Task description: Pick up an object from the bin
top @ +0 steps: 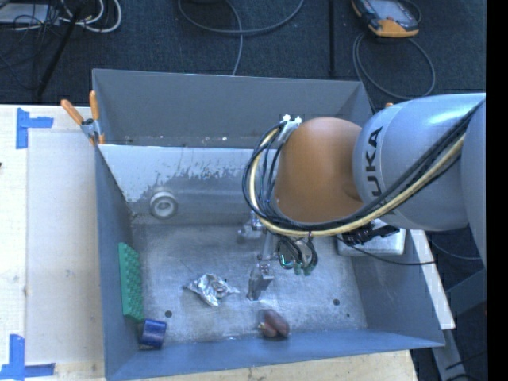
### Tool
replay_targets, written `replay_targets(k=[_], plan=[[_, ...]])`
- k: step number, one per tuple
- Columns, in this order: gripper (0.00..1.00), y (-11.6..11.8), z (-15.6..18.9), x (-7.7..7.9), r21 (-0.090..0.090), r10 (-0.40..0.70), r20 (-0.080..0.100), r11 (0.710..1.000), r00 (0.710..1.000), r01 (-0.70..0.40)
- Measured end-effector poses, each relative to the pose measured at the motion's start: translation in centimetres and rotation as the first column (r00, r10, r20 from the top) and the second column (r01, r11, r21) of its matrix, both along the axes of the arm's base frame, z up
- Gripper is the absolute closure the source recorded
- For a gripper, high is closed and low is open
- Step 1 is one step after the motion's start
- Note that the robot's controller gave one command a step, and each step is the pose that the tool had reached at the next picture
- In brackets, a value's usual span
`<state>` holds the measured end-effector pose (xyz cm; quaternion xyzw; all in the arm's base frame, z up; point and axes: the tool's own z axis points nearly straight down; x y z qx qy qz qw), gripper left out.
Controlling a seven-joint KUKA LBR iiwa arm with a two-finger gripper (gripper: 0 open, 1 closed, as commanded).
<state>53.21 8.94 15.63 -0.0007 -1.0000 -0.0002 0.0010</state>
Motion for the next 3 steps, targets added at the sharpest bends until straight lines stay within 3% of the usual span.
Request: replay_targets(k=[1,2,3], plan=[[0.0,4.0,-8.6,-4.1,0.0,0.154,0.003,0.988,0.988,-0.154],[1.0,3.9,-8.4,-4.1,0.001,0.15,0.003,0.989,0.989,-0.15],[1.0,2.4,5.6,-4.3,0.0,0.145,0.009,0.989,0.989,-0.145]])
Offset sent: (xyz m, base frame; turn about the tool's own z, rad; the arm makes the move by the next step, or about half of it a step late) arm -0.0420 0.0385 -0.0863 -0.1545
